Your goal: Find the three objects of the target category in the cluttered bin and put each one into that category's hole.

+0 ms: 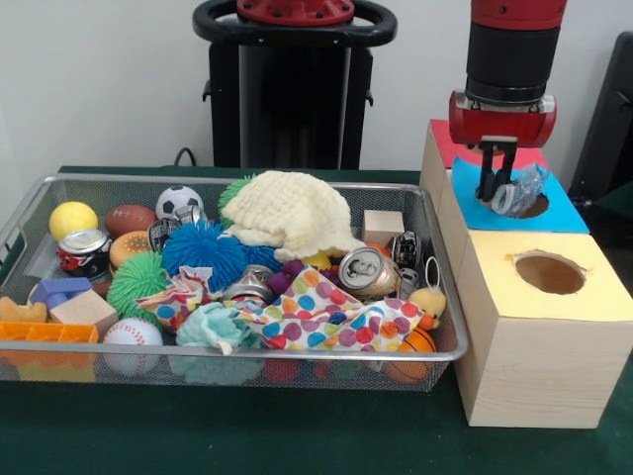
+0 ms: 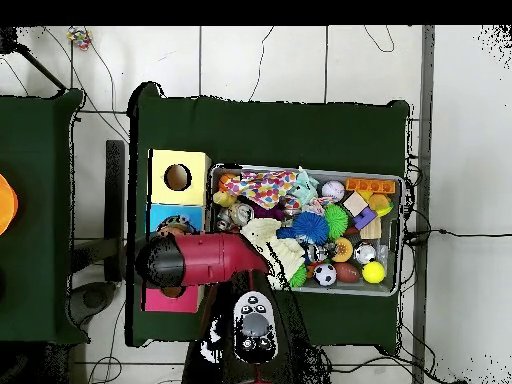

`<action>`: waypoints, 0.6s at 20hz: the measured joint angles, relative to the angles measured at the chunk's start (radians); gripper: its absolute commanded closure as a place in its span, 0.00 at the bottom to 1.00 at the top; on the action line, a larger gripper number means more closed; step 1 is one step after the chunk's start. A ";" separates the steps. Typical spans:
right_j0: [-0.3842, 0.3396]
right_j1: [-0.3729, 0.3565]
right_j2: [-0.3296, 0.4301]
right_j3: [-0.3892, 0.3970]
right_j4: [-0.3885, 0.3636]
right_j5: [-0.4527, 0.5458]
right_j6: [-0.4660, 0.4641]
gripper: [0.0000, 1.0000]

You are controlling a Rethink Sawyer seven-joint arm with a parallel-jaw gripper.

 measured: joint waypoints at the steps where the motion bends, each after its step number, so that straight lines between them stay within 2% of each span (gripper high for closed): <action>1: 0.000 0.000 0.000 0.008 -0.001 -0.001 0.000 1.00; 12: 0.000 -0.020 0.004 0.033 -0.002 0.003 0.000 1.00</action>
